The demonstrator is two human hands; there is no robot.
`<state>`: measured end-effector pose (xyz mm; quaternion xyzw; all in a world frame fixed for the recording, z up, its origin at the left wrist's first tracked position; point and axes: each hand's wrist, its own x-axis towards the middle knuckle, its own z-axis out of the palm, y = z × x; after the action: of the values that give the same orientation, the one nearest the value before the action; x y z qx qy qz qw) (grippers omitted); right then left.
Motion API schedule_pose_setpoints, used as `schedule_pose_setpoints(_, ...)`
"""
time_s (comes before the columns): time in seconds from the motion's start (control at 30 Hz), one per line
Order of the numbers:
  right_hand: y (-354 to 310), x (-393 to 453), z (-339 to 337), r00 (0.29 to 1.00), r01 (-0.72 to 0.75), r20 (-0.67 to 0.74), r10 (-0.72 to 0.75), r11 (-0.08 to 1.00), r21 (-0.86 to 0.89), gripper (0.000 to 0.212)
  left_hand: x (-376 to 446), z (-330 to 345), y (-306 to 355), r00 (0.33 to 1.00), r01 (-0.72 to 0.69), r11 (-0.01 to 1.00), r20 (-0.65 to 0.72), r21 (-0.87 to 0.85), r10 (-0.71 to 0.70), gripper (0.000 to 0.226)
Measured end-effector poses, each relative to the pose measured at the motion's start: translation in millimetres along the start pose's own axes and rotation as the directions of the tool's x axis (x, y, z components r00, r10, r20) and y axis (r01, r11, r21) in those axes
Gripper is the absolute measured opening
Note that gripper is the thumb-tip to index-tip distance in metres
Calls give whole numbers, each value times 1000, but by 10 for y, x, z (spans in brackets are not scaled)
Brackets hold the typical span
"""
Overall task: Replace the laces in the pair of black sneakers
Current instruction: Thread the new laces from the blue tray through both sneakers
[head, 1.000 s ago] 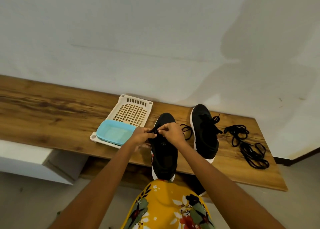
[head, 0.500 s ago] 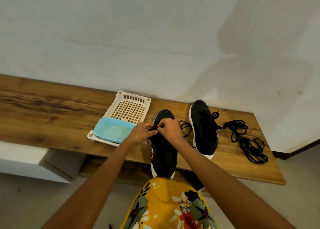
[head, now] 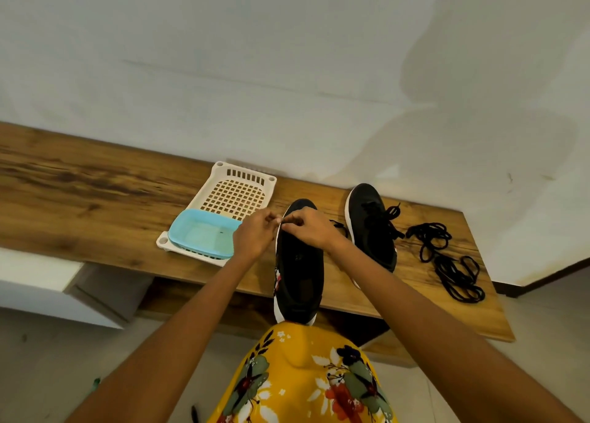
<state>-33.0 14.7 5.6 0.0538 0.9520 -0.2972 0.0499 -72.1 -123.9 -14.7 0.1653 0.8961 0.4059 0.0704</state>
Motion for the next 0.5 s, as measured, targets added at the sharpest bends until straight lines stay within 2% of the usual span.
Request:
schedule_pose_setpoints(0.1, -192, -42, -211, 999, -11, -41, 15, 995, 95, 24, 33, -159, 197, 999, -20, 963, -54, -268, 5, 12)
schedule_pose_setpoints(0.17, -366, -57, -458, 991, -37, -120, 63, 977, 208, 17, 62, -273, 331, 997, -24, 870, -74, -493, -15, 11)
schedule_pose_setpoints(0.23, -599, -83, -772, 969, -8, -219, 113, 902, 431, 18, 48, -370, 474, 1000, -3, 752, -18, -659, -11, 16)
schedule_pose_setpoints(0.27, -731, -102, -945, 960, 35, -249, 126, 832, 554, 17, 25, -400, 548, 1000, 15, 747, 29, -665, 6, 19)
schedule_pose_setpoints(0.3, -866, -129, -1116, 953, 84, -274, 129, 756, 649, 15, -7, -409, 610, 997, 28, 789, 76, -613, 24, 22)
schedule_pose_setpoints(0.4, -1206, -258, -1610, 915, 225, -376, 147, 589, 776, 12, -134, -324, 680, 977, 15, 922, 200, -388, 68, 21)
schedule_pose_setpoints(0.43, -1286, -315, -1754, 901, 262, -406, 152, 556, 789, 12, -173, -318, 683, 979, 8, 938, 195, -347, 63, 20)
schedule_pose_setpoints(0.5, -1354, -406, -1946, 881, 288, -441, 170, 547, 786, 12, -217, -365, 720, 995, 22, 944, 94, -330, 10, 17)
